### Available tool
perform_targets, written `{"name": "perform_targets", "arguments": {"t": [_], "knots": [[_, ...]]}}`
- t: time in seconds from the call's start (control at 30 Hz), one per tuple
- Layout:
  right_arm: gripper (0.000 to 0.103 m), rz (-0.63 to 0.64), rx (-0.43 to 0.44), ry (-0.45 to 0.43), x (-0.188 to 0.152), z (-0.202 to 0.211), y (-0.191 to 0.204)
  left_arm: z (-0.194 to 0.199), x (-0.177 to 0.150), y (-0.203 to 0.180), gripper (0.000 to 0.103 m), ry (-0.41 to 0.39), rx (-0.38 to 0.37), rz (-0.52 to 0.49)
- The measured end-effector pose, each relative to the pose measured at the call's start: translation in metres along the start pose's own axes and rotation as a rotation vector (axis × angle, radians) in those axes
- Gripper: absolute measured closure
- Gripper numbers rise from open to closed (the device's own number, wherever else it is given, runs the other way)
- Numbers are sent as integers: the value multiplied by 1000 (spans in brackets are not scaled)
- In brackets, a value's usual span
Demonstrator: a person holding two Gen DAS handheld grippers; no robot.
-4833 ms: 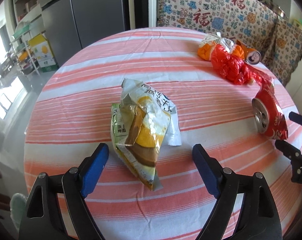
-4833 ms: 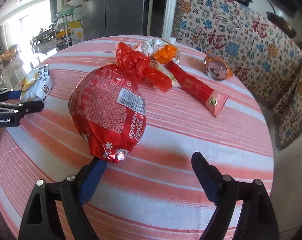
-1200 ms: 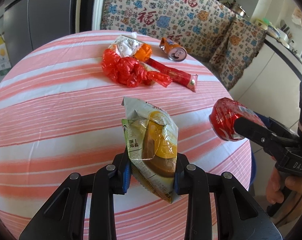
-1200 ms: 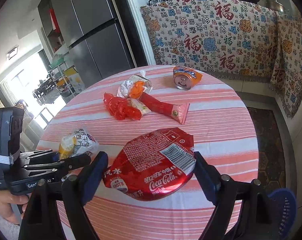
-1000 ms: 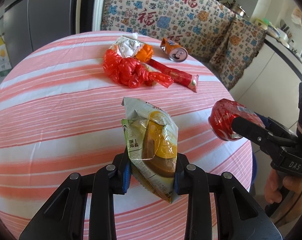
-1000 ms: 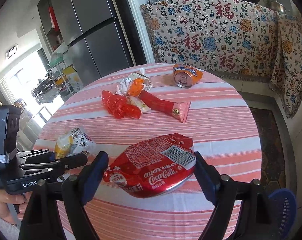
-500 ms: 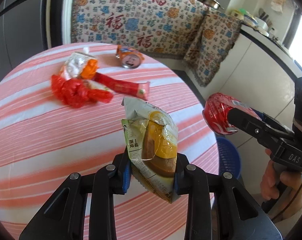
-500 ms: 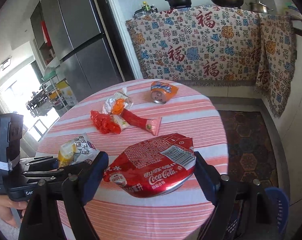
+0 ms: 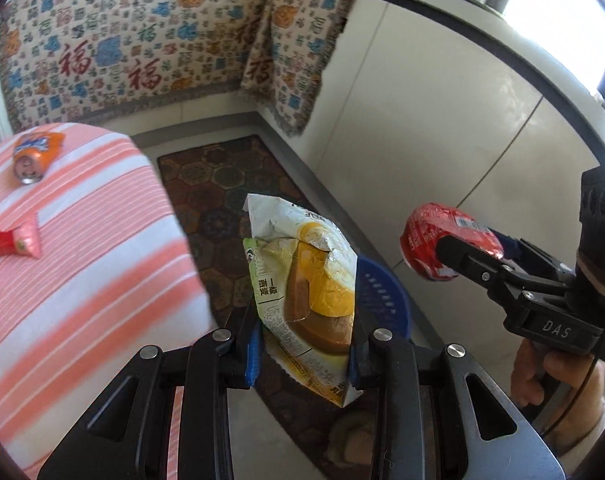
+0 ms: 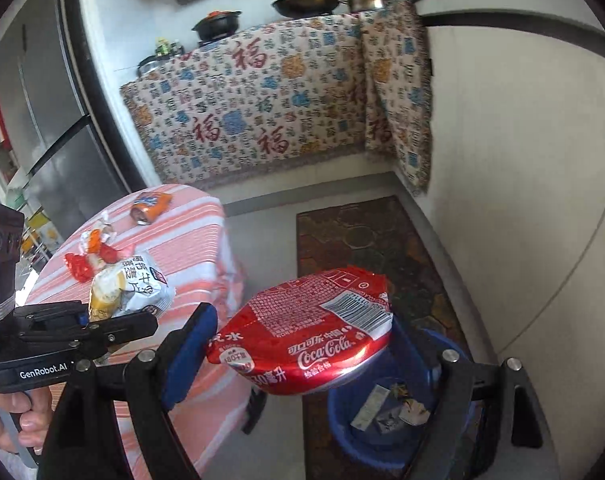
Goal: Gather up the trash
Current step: 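Carry both bags over the blue wastebasket and open both grippers to drop them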
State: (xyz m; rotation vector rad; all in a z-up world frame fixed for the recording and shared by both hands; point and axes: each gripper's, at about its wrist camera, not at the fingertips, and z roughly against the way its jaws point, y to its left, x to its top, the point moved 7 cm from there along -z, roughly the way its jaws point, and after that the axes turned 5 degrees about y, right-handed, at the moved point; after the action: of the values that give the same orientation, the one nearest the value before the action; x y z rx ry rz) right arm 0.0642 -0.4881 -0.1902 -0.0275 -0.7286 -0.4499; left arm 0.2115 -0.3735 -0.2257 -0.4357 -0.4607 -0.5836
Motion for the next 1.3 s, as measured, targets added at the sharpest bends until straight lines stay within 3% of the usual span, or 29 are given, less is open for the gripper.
{"name": "perform_targets", "arguments": {"t": [0.33, 0.8, 0.83, 0.87, 0.93, 1.1, 1.3], "knots": [[17, -268, -50, 111, -28, -29, -123, -80, 7, -64, 71, 99, -52, -84], [16, -482, -27, 165, -35, -62, -184, -138, 6, -93, 69, 171, -96, -163], [16, -494, -21, 159, -35, -64, -186, -141, 5, -95, 63, 175, -100, -168], [15, -504, -21, 157, -37, -66, -189, -145, 5, -97, 48, 175, -106, -170], [13, -525, -12, 152, -37, -71, -192, -151, 7, -98, 31, 162, -118, -165], [12, -536, -3, 125, -34, -70, -198, -145, 13, -93, 31, 134, -142, -121], [12, -411, -53, -16, -8, -38, -182, -71, 21, -67, 30, 13, -123, -84]]}}
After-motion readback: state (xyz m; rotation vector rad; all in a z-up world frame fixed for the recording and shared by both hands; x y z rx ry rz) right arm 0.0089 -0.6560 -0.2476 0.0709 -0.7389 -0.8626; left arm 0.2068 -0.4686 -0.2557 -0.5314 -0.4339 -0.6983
